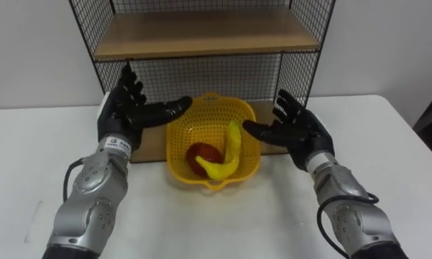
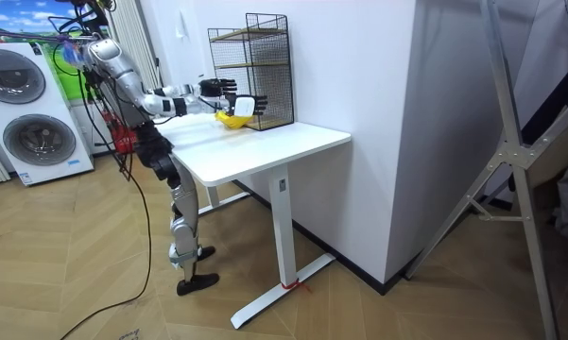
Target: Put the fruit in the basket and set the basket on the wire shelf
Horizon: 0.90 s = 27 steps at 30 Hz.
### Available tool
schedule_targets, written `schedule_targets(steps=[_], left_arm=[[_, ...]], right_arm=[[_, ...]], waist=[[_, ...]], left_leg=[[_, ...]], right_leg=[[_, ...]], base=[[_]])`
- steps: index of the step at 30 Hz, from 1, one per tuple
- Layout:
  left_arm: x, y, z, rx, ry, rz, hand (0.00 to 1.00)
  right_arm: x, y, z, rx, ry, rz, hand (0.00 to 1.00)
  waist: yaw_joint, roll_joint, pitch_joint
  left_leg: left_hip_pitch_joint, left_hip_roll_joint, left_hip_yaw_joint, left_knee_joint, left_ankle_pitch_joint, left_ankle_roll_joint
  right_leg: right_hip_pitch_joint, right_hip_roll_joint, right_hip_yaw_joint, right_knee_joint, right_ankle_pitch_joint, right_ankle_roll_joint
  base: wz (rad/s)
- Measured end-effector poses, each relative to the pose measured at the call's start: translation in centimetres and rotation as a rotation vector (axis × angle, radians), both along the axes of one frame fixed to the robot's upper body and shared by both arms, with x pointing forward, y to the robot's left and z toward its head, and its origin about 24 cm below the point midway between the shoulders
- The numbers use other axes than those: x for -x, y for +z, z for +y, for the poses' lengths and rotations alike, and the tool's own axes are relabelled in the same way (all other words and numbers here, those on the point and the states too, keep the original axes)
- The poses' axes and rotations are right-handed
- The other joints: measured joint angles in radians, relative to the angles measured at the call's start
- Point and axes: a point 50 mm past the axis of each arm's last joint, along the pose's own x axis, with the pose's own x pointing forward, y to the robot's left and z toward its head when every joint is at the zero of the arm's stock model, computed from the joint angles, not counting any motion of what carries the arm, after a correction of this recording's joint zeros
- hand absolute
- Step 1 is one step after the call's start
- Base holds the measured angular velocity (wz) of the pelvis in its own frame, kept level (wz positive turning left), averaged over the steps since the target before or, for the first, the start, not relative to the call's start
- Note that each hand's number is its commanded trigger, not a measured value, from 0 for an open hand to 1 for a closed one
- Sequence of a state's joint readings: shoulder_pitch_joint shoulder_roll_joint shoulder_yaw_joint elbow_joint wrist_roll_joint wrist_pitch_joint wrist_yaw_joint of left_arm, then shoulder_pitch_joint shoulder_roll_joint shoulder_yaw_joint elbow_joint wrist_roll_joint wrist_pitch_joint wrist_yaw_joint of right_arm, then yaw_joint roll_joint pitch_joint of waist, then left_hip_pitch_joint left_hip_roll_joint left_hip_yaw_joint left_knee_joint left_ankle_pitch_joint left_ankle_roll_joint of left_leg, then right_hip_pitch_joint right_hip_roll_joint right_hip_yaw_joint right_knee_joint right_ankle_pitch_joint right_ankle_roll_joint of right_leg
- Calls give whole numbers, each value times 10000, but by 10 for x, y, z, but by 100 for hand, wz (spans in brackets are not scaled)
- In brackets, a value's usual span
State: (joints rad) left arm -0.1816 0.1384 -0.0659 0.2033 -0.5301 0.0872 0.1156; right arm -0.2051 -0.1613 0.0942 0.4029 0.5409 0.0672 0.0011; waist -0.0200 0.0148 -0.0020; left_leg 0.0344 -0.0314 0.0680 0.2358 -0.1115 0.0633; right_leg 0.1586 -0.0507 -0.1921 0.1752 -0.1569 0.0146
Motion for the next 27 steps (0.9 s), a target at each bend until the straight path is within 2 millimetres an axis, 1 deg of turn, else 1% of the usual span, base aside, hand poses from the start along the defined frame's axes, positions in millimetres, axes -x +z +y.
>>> schedule_targets(steps=[3,5,9,11,13,17,21,25,27], left_arm=[[3,-2,9,71,343,65,0],[2,-1,9,90,272,4,0],[3,2,8,145,239,-144,0],[2,9,7,297,197,-442,0],[3,12,6,386,177,-561,0],[6,18,6,383,142,-888,0],[15,15,9,333,180,-900,0],[25,15,9,382,-31,-992,0],[28,17,8,408,-141,-1151,0]], right_arm=[[-2,8,0,-66,-30,-343,0],[-4,16,0,-116,-2,-675,0],[-5,22,-1,-159,28,-985,0],[-1,25,-2,-55,24,-1176,0],[1,29,-2,3,76,-1388,0],[7,35,-3,191,237,-1721,0],[14,39,-7,334,272,-1907,0],[19,37,-11,328,155,-1865,0],[21,38,-12,321,147,-1936,0]], waist=[[-11,3,-6],[-12,-5,-4],[-10,-37,5],[1,-104,34],[-10,-143,51],[-14,-229,32],[-29,-267,6],[-37,-387,-70],[-24,-415,-81]], left_leg=[[-33,0,-13,0,4,4],[-45,-2,-16,0,32,48],[-40,-1,-13,0,31,44],[-46,-5,-31,-3,28,39],[-58,-3,-27,-3,15,18],[-54,1,-8,-3,9,9],[-53,1,-14,-4,8,8],[-61,10,4,-10,7,6],[-62,10,8,-10,7,6]], right_leg=[[-19,-2,-21,-11,-5,4],[-20,-2,-27,-20,0,-2],[-15,-1,-23,-19,0,-3],[-14,-1,0,-20,-1,0],[-25,1,-1,-25,-4,3],[-24,6,35,-30,-1,3],[-22,9,24,-27,-3,6],[-46,2,-34,-47,-7,18],[-45,3,-29,-48,-6,19]], base=[[1],[0],[0],[0],[0],[0],[0],[0],[0]])
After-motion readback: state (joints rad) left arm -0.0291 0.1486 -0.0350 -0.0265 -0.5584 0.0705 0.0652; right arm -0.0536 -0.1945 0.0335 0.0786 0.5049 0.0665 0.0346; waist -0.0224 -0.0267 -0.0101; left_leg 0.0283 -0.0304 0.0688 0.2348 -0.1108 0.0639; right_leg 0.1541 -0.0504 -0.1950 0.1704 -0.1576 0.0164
